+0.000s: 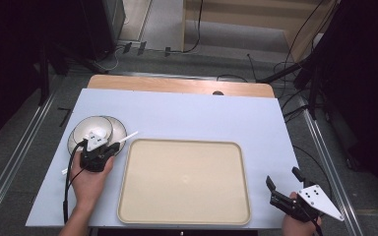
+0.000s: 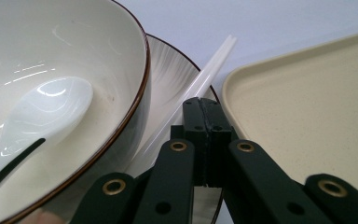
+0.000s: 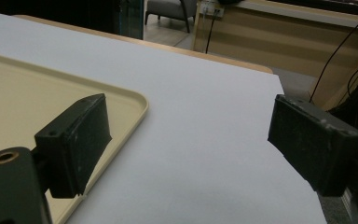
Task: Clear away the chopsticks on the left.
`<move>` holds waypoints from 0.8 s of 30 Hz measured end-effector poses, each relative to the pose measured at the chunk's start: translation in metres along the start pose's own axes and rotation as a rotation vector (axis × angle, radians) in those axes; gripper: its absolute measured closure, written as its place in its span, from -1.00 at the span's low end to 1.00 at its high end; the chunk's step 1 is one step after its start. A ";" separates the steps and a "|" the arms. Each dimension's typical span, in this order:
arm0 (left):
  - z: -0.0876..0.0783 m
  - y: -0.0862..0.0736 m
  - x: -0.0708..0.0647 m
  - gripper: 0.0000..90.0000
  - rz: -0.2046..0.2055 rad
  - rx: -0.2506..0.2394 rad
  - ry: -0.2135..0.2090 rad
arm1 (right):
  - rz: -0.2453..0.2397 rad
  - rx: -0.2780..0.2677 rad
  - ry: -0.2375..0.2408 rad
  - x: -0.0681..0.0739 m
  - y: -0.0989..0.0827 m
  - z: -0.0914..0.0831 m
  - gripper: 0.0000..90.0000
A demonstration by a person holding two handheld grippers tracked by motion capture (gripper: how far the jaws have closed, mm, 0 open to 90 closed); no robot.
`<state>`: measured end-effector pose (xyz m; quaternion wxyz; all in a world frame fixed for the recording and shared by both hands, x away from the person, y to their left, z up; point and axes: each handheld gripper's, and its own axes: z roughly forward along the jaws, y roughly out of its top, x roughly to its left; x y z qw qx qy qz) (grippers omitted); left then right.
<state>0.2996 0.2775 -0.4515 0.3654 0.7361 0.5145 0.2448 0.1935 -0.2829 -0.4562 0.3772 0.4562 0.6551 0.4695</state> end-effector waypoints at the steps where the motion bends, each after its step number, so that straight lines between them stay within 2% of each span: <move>1: 0.001 0.001 0.001 1.00 -0.003 0.007 -0.006 | -0.001 0.000 0.000 0.000 0.000 0.000 -0.70; 6: 0.004 0.003 0.000 1.00 0.009 0.019 0.013 | -0.005 -0.001 0.001 0.000 0.000 0.000 -0.70; 9: 0.002 0.003 0.001 1.00 0.004 0.006 0.013 | -0.006 -0.004 0.002 0.000 0.000 0.000 -0.70; 10: -0.001 0.003 0.002 0.88 0.002 -0.005 -0.001 | -0.006 -0.007 -0.001 0.000 0.001 -0.001 -0.70; 11: -0.004 0.004 0.002 0.88 -0.004 -0.017 -0.012 | -0.006 -0.007 -0.001 0.000 0.001 -0.001 -0.70; 12: -0.008 0.004 0.002 0.76 0.004 -0.032 -0.010 | -0.007 -0.010 -0.003 -0.001 0.001 -0.001 -0.70; 13: -0.008 0.004 0.002 0.73 0.004 -0.032 -0.010 | -0.007 -0.010 -0.003 -0.001 0.001 -0.001 -0.70; 21: -0.033 0.001 0.005 0.61 0.002 -0.071 -0.057 | -0.002 -0.017 -0.011 -0.004 0.001 -0.003 -0.70; 24: -0.045 0.000 0.009 0.60 0.003 -0.076 -0.093 | 0.001 -0.017 -0.013 -0.005 0.001 -0.004 -0.70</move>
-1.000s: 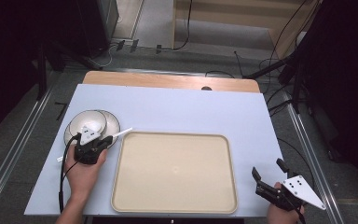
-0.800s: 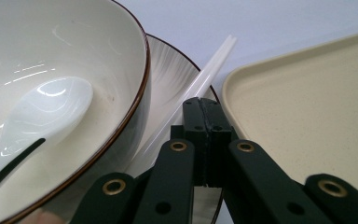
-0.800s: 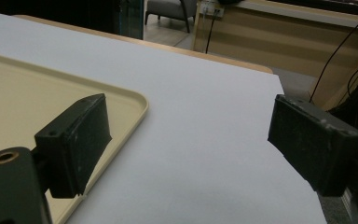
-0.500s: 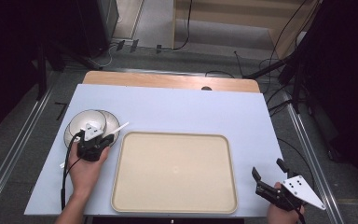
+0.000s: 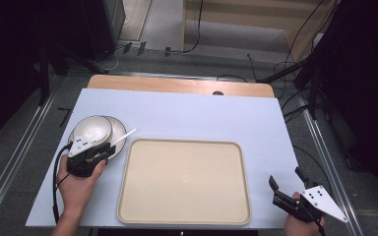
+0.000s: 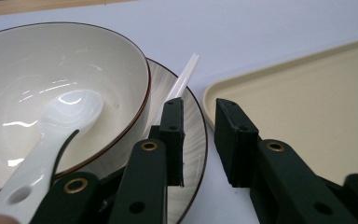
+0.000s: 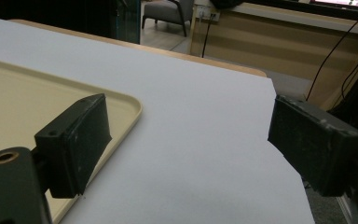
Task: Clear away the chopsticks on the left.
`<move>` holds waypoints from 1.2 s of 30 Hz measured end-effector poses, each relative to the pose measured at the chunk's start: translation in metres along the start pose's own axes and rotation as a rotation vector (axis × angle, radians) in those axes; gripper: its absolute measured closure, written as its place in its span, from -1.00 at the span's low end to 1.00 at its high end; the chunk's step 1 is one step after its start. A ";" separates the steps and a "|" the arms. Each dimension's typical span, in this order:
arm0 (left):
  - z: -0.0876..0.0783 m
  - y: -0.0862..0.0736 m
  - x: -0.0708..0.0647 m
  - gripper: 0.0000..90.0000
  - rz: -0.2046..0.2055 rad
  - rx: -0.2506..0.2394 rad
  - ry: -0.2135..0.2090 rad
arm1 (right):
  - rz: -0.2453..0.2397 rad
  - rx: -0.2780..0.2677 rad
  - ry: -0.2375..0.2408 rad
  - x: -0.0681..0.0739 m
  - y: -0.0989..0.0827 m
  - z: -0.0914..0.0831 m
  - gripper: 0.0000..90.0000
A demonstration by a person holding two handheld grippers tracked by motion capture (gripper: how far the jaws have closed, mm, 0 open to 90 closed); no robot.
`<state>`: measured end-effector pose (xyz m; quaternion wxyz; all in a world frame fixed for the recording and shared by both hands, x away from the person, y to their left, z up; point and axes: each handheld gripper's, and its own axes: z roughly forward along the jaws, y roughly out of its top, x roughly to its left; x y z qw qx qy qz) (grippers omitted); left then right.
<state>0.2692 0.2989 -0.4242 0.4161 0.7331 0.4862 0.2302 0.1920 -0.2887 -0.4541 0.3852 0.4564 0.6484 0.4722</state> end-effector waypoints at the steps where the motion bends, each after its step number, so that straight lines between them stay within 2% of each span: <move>1: -0.003 0.000 0.001 0.60 -0.005 -0.002 -0.013 | 0.002 0.000 0.000 0.000 0.000 0.000 -0.70; 4: -0.012 -0.003 0.007 0.57 -0.028 -0.005 -0.053 | -0.004 -0.002 0.003 0.000 0.000 0.000 -0.70; 7: -0.020 -0.006 0.013 0.54 -0.021 0.006 -0.076 | -0.002 -0.002 0.005 0.000 0.001 0.000 -0.70; 11: -0.033 -0.010 0.021 0.57 -0.009 0.019 -0.137 | -0.003 -0.005 0.007 0.000 0.001 0.000 -0.70; 13: -0.040 -0.013 0.027 0.57 -0.010 0.017 -0.145 | -0.001 -0.003 0.008 0.000 0.001 0.000 -0.70; 16: -0.047 -0.016 0.036 0.57 -0.023 0.025 -0.141 | -0.004 -0.002 0.008 0.001 0.001 0.000 -0.70; 20: -0.053 -0.018 0.045 0.66 -0.018 0.048 -0.144 | -0.001 -0.002 0.006 0.000 0.001 0.000 -0.70; 25: -0.055 -0.020 0.054 0.72 -0.041 0.066 -0.097 | -0.005 0.002 0.004 0.002 0.001 0.000 -0.70; 27: -0.053 -0.021 0.055 0.73 -0.053 0.077 -0.079 | -0.009 0.002 0.006 0.002 0.001 0.000 -0.70; 28: -0.051 -0.021 0.055 0.73 -0.058 0.080 -0.085 | -0.009 0.002 0.008 0.002 0.001 0.001 -0.70; 32: -0.043 -0.021 0.051 0.74 -0.041 0.108 -0.075 | -0.010 0.003 0.008 0.002 0.001 0.001 -0.70; 33: -0.040 -0.021 0.049 0.74 -0.036 0.118 -0.062 | -0.009 0.002 0.009 0.002 0.001 0.001 -0.70; 36: -0.037 -0.021 0.049 0.74 -0.031 0.125 -0.054 | -0.008 0.002 0.007 0.002 0.001 0.001 -0.70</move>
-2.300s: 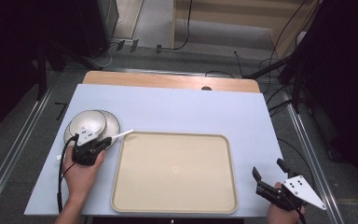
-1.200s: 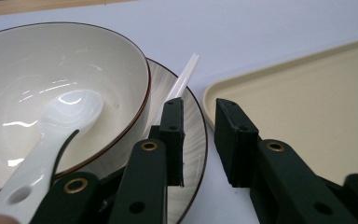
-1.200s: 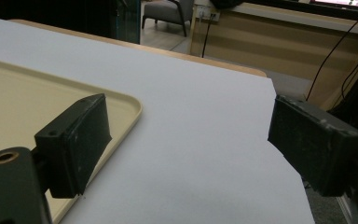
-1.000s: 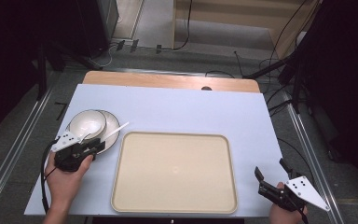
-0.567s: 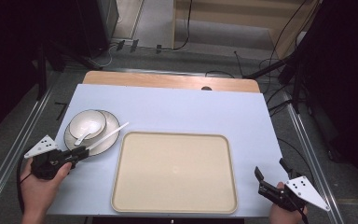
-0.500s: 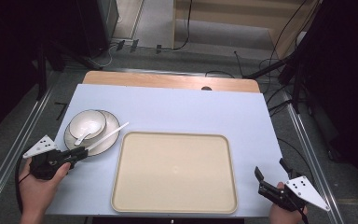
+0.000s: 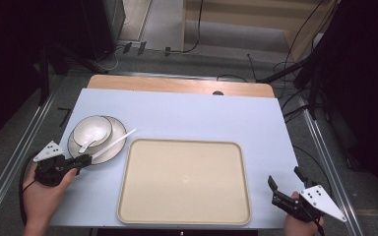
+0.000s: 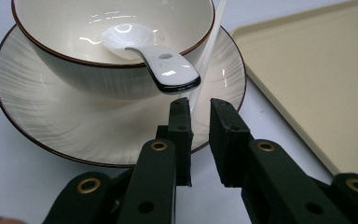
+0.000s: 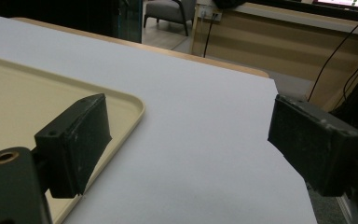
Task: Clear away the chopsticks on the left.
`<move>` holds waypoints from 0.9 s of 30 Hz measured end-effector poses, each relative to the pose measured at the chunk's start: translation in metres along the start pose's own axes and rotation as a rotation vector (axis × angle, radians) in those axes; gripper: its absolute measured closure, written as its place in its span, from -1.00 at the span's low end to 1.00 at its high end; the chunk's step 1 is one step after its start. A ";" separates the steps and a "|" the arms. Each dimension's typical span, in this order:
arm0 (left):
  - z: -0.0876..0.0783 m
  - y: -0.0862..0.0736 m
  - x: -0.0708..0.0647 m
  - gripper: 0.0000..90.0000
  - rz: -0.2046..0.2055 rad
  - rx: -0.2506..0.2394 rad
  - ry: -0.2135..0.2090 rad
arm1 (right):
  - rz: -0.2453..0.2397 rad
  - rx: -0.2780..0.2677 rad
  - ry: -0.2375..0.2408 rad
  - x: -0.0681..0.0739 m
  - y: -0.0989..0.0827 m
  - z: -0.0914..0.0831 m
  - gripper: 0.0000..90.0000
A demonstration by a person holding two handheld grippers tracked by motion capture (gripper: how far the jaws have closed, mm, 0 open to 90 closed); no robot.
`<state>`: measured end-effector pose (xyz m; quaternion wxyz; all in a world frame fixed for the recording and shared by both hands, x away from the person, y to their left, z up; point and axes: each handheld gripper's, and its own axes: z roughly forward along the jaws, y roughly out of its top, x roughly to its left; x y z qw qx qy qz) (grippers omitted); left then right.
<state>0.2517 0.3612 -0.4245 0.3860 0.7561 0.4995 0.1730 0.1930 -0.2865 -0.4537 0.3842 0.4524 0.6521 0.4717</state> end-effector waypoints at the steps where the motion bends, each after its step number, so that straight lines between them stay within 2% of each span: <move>1: 0.001 0.000 0.000 0.74 -0.001 0.001 0.001 | 0.000 0.000 0.000 0.000 0.000 0.000 -0.70; 15: 0.006 0.003 -0.002 0.76 0.011 0.023 0.030 | -0.006 0.005 -0.001 0.001 0.000 0.001 -0.70; 19: 0.008 0.004 -0.003 0.76 0.029 0.044 0.027 | -0.001 0.007 -0.001 0.000 0.000 0.001 -0.70; 27: 0.018 0.006 -0.006 0.75 0.034 0.062 0.029 | -0.006 0.010 0.000 0.001 0.000 0.002 -0.70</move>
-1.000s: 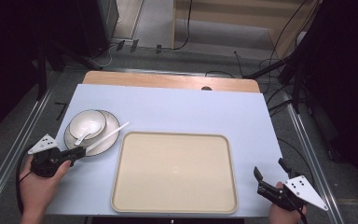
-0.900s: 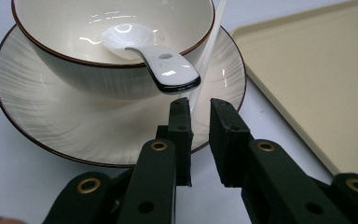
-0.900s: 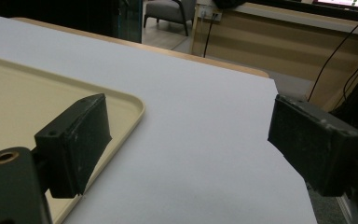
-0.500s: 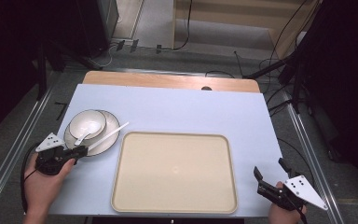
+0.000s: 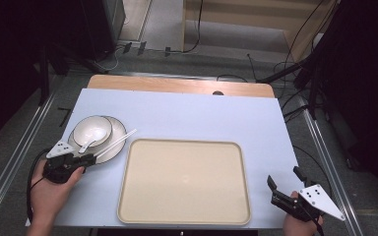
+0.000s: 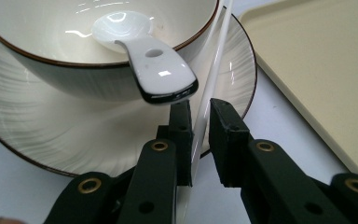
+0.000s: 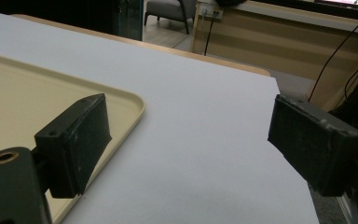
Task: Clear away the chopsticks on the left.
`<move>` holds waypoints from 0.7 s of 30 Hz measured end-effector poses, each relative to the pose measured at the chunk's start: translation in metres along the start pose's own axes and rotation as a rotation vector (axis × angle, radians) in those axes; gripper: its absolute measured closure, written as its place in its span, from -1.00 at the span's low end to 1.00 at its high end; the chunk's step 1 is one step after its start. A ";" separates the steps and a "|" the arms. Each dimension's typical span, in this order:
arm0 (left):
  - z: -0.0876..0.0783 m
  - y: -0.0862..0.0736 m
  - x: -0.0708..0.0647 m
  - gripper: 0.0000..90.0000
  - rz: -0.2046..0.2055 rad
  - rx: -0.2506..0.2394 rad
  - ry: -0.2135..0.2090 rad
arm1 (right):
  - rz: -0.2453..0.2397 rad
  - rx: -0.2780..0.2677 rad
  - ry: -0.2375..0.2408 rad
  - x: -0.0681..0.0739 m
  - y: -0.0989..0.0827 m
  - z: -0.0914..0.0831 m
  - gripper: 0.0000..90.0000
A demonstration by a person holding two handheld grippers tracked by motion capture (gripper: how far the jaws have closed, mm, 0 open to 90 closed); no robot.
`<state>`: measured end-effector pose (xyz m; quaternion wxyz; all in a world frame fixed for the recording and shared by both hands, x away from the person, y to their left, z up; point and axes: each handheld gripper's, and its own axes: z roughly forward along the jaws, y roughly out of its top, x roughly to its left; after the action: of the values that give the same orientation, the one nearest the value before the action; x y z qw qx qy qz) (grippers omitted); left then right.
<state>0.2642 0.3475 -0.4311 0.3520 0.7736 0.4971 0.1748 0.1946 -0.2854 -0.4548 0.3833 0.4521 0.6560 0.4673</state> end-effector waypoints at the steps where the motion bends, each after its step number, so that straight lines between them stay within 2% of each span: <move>1: 0.002 0.001 -0.001 0.75 0.000 0.002 0.000 | 0.001 0.000 0.000 0.000 0.000 0.000 -0.70; 8: 0.010 0.004 -0.002 0.76 0.004 0.018 -0.014 | 0.006 0.001 0.000 0.000 0.000 0.001 -0.70; 12: 0.012 0.005 0.001 0.76 -0.012 0.026 -0.045 | 0.004 0.003 0.005 0.000 -0.001 0.001 -0.70; 17: 0.014 0.007 0.004 0.82 -0.013 0.030 -0.061 | 0.000 0.006 0.005 0.000 -0.001 0.002 -0.70; 21: 0.015 0.007 0.003 0.88 0.002 0.029 -0.068 | 0.005 0.007 0.002 -0.001 -0.001 0.002 -0.70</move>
<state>0.2796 0.3428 -0.4370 0.3573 0.7845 0.4867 0.1416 0.1968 -0.2859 -0.4566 0.3798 0.4547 0.6569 0.4663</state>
